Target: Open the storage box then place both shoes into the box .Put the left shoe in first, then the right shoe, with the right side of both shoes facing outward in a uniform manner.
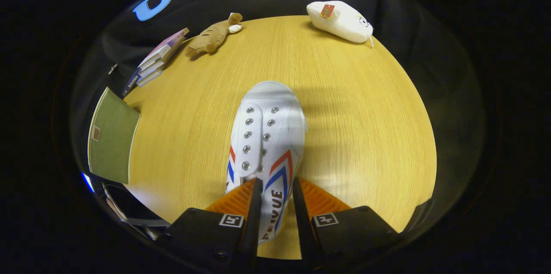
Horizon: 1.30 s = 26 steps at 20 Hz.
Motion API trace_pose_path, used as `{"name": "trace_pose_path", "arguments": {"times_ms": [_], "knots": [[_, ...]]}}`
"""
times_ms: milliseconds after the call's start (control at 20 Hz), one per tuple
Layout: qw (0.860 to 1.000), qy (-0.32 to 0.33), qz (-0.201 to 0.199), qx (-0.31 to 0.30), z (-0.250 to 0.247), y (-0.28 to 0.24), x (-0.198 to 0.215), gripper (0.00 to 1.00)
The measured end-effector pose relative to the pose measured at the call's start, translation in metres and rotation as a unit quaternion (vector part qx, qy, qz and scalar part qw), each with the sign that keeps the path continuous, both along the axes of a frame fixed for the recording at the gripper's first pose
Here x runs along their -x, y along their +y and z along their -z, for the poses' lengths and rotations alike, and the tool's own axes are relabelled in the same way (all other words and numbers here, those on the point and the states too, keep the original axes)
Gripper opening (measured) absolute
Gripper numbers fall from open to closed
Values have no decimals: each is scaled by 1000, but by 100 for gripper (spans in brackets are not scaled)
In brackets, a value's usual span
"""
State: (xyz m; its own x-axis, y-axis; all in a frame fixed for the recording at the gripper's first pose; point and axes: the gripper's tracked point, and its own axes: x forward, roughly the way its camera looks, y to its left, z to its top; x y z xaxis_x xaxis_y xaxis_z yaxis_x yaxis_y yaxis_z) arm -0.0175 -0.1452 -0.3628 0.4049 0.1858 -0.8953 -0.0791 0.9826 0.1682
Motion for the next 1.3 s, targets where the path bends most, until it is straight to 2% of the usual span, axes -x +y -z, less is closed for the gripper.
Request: {"name": "trace_pose_path", "arguments": {"times_ms": [50,150,200,250,350,650,850,1300], "knots": [[1000,4,6,-4,1,-2,1,42],[1000,12,24,-13,1,-5,0,27],[999,8,30,-15,3,-5,-2,27],[999,3,32,-17,0,-6,-2,15],[999,-7,31,-15,-2,-9,-3,7],[998,-18,52,-41,-25,12,4,6],[996,-38,64,-41,-64,33,7,6],[988,-73,96,-99,-161,178,25,6]]}}
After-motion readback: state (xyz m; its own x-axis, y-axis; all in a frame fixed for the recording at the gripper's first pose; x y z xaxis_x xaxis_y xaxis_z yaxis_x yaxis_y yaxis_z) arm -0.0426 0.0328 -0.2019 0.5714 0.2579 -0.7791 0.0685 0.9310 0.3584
